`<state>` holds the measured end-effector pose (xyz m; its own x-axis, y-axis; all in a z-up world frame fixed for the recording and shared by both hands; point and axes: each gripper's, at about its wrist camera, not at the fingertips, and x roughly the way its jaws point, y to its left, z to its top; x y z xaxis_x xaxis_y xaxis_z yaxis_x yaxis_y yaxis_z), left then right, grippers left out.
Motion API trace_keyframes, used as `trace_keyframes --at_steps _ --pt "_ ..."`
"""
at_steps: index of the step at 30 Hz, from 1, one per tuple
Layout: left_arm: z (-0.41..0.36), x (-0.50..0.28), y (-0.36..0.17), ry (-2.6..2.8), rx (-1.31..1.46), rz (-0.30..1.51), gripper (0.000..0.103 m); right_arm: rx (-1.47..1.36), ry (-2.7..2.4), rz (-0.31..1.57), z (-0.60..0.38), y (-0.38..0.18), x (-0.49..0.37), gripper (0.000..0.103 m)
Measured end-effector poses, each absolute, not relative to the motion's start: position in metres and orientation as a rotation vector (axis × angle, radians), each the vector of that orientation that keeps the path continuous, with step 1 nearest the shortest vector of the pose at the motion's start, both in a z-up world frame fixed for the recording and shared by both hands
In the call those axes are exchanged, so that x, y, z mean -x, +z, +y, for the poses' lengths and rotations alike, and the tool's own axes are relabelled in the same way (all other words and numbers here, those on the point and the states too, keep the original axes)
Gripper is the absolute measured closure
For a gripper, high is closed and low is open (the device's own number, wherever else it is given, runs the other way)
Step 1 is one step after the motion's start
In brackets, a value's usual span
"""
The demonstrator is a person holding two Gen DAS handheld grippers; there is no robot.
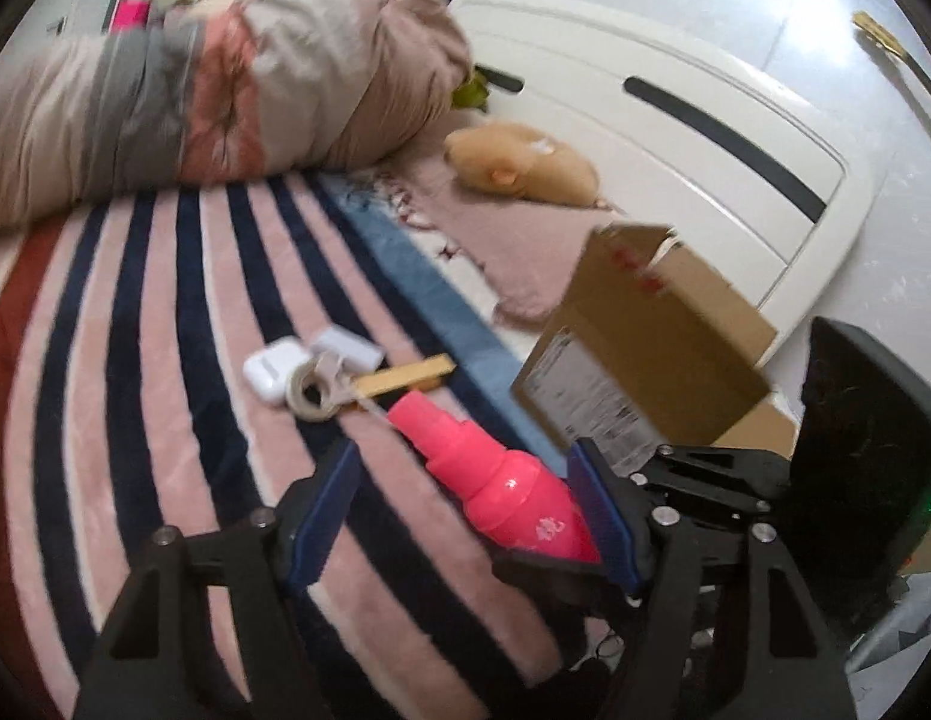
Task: Organize rigid objects
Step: 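Carry the pink bottle into the cardboard box with the right gripper, then open the right gripper to release the pink bottle and withdraw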
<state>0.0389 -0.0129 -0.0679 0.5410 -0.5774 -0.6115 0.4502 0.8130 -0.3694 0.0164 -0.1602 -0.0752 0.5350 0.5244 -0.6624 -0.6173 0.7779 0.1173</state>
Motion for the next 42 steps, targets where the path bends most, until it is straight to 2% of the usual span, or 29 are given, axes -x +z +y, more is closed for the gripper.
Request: trace_keyframes --at_steps 7,10,15,20,28,33,42 --pt "-0.041 -0.010 -0.008 -0.689 0.140 0.694 0.057 0.068 0.725 0.552 -0.191 -0.023 0.010 0.076" --pt "-0.067 -0.004 0.016 -0.685 0.084 0.654 0.061 0.034 0.716 0.497 -0.210 -0.007 0.017 0.076" --pt "-0.127 -0.011 0.037 -0.706 -0.011 0.623 0.062 0.002 0.649 0.436 -0.253 0.010 0.021 0.076" --pt "-0.186 -0.037 0.034 -0.767 -0.055 0.650 0.063 -0.019 0.526 0.413 -0.304 0.009 0.013 0.076" --pt "-0.260 -0.074 0.005 -0.813 -0.160 0.765 0.063 0.003 0.379 0.525 -0.356 -0.011 -0.018 0.076" --pt "-0.284 -0.088 -0.010 -0.813 -0.189 0.860 0.063 0.037 0.316 0.611 -0.367 -0.027 -0.032 0.076" --pt "-0.292 -0.087 -0.011 -0.770 -0.252 0.859 0.061 0.077 0.288 0.652 -0.372 -0.041 -0.036 0.075"
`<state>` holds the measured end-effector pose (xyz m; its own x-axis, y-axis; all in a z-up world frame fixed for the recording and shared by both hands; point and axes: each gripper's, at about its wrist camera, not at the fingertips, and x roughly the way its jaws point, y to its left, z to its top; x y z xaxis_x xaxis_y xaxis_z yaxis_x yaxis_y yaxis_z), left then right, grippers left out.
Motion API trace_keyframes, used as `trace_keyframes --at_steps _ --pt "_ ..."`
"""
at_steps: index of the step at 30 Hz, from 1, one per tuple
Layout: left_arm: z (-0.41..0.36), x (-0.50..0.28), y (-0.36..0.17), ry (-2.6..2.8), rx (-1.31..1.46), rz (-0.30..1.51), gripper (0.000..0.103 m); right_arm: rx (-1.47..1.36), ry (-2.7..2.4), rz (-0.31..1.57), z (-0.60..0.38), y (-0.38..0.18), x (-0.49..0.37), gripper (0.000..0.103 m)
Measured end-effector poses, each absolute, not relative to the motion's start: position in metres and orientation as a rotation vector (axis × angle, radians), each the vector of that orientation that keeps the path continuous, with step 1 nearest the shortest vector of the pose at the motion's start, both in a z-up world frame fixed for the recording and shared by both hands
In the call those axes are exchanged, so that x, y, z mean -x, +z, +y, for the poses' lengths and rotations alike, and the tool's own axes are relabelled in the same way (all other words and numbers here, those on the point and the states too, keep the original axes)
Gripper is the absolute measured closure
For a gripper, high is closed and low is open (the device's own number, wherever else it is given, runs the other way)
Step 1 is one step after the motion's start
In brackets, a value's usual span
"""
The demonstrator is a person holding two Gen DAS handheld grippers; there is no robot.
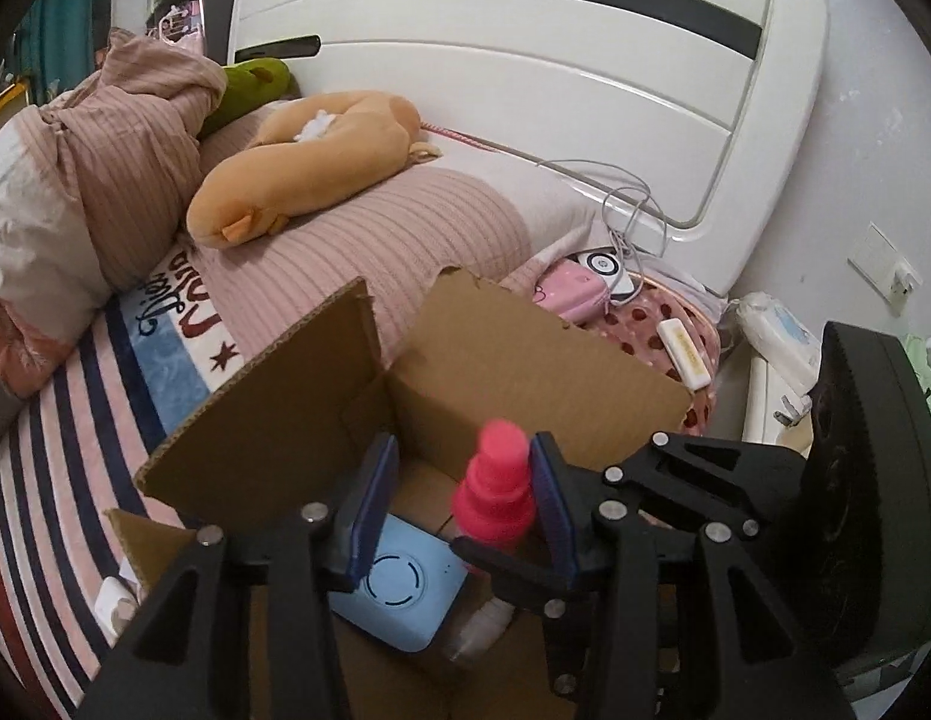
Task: Organize rigid objects
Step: 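Open the right gripper to release the pink bottle and withdraw, then close the right gripper around the gold rectangular case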
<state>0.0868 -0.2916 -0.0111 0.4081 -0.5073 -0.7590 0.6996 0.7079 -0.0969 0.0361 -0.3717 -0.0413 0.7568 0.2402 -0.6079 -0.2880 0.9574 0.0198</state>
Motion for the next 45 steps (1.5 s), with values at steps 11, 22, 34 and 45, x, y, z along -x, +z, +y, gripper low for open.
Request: trace_keyframes --at_steps 11,22,34,45 --pt "-0.259 -0.081 0.005 -0.734 -0.216 0.804 0.044 0.040 0.291 0.638 -0.372 -0.034 -0.027 0.055" --pt "-0.140 -0.063 0.031 -0.571 -0.094 0.706 0.035 0.032 0.383 0.518 -0.332 0.006 -0.004 0.038" --pt "0.024 -0.046 -0.020 -0.259 0.037 0.671 0.026 0.148 0.682 0.530 -0.199 0.010 0.013 0.038" --pt "0.070 -0.071 -0.107 -0.259 0.109 0.757 0.026 0.172 0.583 0.811 -0.148 -0.101 -0.074 0.038"
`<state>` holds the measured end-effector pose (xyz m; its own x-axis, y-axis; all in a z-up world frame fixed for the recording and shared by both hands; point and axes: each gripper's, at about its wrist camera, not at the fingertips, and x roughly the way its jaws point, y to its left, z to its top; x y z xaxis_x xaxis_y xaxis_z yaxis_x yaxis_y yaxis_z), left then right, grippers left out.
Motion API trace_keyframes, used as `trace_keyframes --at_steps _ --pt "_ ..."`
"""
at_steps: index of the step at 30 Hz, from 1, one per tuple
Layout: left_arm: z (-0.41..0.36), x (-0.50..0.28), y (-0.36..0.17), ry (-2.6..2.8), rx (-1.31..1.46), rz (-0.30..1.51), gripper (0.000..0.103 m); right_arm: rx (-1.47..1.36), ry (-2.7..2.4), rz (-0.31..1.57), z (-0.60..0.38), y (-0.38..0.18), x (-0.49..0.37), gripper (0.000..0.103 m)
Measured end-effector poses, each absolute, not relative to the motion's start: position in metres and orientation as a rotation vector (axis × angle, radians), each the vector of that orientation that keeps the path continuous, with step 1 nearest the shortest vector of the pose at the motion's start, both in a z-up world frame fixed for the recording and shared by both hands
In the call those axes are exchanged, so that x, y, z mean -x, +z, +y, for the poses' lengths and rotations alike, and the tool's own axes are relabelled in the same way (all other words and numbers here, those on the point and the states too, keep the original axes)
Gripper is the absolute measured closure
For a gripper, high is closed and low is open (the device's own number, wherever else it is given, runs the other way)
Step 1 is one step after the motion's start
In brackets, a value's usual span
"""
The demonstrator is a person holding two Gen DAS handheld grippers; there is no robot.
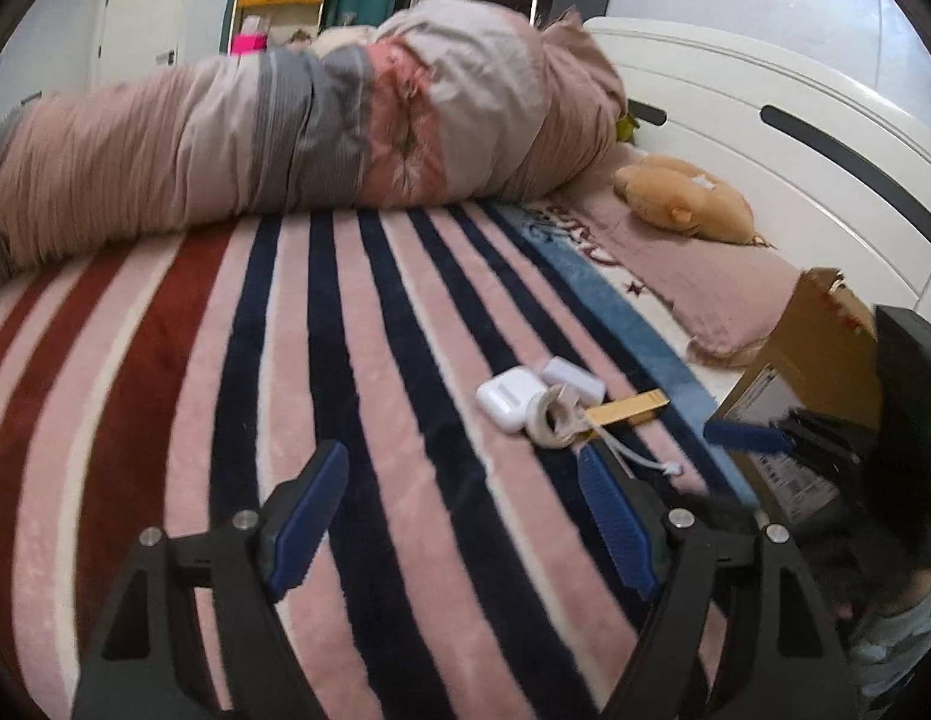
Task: Organize rigid objects
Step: 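Close the right gripper around the gold rectangular case, then hold the gold case in the right gripper while the left grasps and lifts the white tape roll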
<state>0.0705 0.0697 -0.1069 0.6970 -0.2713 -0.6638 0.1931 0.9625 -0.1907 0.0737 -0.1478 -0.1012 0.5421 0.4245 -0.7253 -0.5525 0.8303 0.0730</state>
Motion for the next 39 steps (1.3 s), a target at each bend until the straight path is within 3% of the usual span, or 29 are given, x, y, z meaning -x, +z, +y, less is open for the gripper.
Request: trace_keyframes --at_steps 14,23,28,29,31,32,33,39 --pt "0.073 -0.091 -0.118 -0.277 0.193 0.767 0.027 0.050 0.377 0.898 -0.173 -0.157 -0.183 0.044" --pt "0.073 -0.084 -0.116 -0.279 0.185 0.757 0.026 -0.002 0.535 1.139 -0.171 -0.160 -0.173 0.041" --pt "0.071 -0.081 -0.116 -0.288 0.183 0.755 0.026 0.063 0.548 1.117 -0.167 -0.154 -0.138 0.043" --pt "0.070 -0.081 -0.117 -0.291 0.184 0.757 0.026 0.062 0.558 1.112 -0.166 -0.155 -0.133 0.047" --pt "0.070 -0.080 -0.117 -0.295 0.185 0.758 0.026 0.062 0.571 1.090 -0.168 -0.152 -0.121 0.067" --pt "0.069 -0.080 -0.117 -0.295 0.186 0.758 0.026 0.068 0.546 1.084 -0.170 -0.153 -0.119 0.083" --pt "0.069 -0.080 -0.117 -0.297 0.188 0.758 0.026 0.063 0.522 1.080 -0.170 -0.154 -0.119 0.089" --pt "0.070 -0.079 -0.118 -0.293 0.189 0.758 0.026 0.029 0.472 1.045 -0.174 -0.160 -0.122 0.089"
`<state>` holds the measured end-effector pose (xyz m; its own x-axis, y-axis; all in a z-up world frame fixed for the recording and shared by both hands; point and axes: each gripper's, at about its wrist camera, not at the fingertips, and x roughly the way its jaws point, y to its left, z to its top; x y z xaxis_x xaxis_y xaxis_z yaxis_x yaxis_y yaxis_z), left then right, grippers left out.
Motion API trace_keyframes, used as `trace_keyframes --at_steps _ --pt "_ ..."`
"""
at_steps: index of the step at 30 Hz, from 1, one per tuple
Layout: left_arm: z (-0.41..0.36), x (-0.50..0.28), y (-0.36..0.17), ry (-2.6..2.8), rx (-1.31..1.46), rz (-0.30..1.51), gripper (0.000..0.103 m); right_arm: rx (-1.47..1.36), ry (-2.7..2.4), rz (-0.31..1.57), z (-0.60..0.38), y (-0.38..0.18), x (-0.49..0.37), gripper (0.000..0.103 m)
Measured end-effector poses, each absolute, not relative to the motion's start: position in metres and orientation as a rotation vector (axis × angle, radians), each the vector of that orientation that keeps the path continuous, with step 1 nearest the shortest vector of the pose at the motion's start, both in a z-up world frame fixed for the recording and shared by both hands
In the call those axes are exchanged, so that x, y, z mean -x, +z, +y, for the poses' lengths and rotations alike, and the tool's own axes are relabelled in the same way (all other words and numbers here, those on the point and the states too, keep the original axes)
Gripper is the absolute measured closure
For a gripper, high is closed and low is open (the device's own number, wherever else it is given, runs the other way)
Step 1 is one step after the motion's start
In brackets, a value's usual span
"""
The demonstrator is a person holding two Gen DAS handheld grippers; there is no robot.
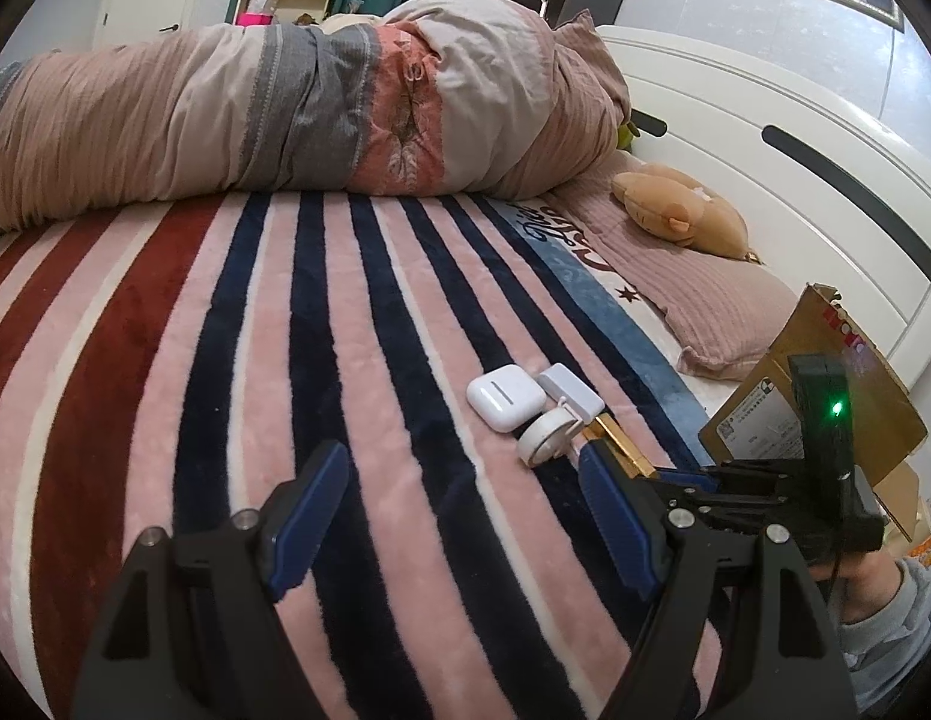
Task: Organize rigid objects
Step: 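Hold the gold case in the right gripper while the left grasps and lifts the white tape roll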
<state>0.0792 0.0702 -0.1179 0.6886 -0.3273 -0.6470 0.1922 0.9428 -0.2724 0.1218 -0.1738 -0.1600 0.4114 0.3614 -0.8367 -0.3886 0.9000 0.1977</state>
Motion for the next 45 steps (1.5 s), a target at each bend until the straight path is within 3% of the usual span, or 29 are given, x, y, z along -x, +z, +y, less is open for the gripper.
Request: trace_keyframes --at_steps 16,20,27,29,30,33,45 --pt "0.044 -0.098 -0.141 -0.379 0.192 0.836 0.027 0.165 0.433 0.942 -0.168 -0.147 -0.084 0.090" --pt "0.026 -0.111 -0.159 -0.388 0.178 0.873 0.045 0.169 0.448 0.960 -0.175 -0.160 -0.069 0.089" --pt "0.002 -0.130 -0.169 -0.402 0.190 0.820 0.046 0.113 0.505 0.955 -0.189 -0.164 -0.071 0.090" --pt "-0.004 -0.133 -0.168 -0.423 0.178 0.813 0.068 0.132 0.516 0.946 -0.188 -0.165 -0.071 0.089" --pt "-0.006 -0.134 -0.168 -0.421 0.163 0.818 0.071 0.134 0.518 0.943 -0.187 -0.166 -0.070 0.089" --pt "-0.008 -0.131 -0.169 -0.428 0.118 0.834 0.092 0.135 0.520 0.937 -0.187 -0.166 -0.070 0.089" --pt "0.018 -0.082 -0.158 -0.543 0.152 0.896 0.094 0.120 0.513 0.945 -0.189 -0.167 -0.070 0.089"
